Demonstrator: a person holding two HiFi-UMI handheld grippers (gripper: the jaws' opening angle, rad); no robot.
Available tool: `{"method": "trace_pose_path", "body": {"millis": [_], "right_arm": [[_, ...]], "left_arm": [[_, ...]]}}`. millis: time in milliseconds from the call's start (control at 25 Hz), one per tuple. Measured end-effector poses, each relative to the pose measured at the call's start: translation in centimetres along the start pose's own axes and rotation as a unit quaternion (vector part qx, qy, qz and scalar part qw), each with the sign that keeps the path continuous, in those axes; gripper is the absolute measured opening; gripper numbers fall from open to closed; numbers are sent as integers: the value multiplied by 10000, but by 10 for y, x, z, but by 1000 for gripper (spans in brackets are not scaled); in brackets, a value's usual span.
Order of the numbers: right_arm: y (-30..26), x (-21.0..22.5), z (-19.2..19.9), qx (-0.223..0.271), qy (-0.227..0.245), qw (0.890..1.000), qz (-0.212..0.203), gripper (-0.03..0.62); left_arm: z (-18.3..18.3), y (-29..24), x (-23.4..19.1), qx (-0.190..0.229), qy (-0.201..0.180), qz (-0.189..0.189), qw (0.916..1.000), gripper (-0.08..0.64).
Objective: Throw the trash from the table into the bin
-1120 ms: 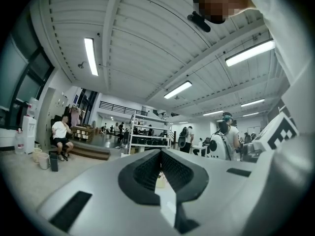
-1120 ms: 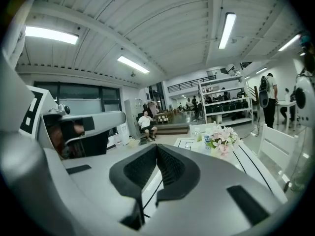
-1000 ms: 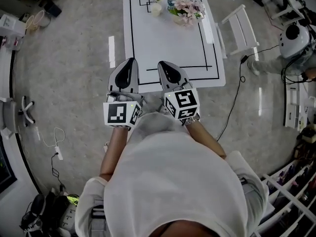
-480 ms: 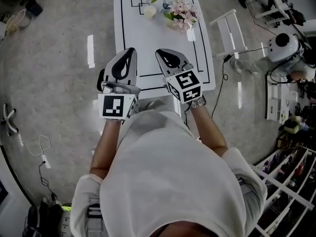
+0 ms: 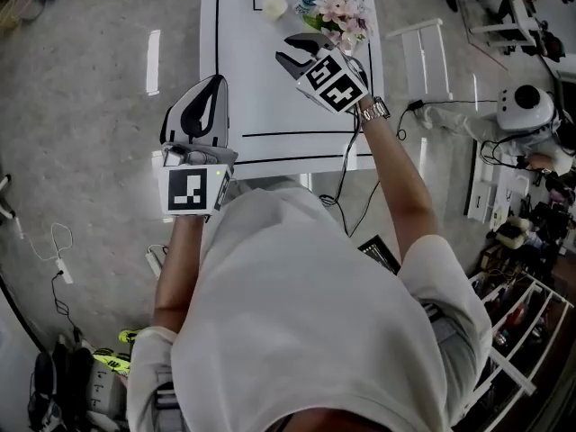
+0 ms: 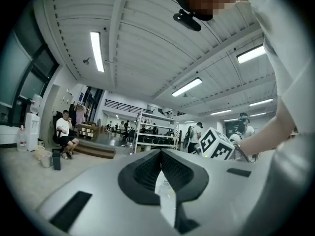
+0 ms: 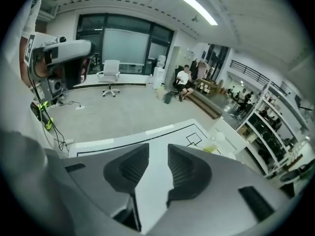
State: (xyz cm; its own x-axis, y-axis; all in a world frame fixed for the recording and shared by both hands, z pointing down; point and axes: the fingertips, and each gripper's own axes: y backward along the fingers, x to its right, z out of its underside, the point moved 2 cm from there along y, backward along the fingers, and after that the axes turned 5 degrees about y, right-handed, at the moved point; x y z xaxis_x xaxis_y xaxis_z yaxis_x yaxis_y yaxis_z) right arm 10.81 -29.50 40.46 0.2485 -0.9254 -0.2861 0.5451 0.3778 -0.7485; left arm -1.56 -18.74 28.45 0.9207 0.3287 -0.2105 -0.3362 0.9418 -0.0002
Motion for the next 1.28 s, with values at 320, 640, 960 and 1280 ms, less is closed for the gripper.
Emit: {"method": "trace_pose_path", "body": {"millis": [320,640,960,1280], "right_arm": [[-102,83,35,-624,316,9950,-710,124],[-174,106,60,-1360,906,9824,-902,124],[-205,100,75,-1590,780,9807,-828,123],[-182,98,53,-935,297,9942,-430,19]], "left_arm": [[5,-33,-16,-101,-14,-627,9980,6],[30,-39,-37,-379,208,-1060,9934,6],[32,-22,-50,-418,-17,-1438,9887,6],[33,10,-38,-391,-79,-1771,9834,8]]}}
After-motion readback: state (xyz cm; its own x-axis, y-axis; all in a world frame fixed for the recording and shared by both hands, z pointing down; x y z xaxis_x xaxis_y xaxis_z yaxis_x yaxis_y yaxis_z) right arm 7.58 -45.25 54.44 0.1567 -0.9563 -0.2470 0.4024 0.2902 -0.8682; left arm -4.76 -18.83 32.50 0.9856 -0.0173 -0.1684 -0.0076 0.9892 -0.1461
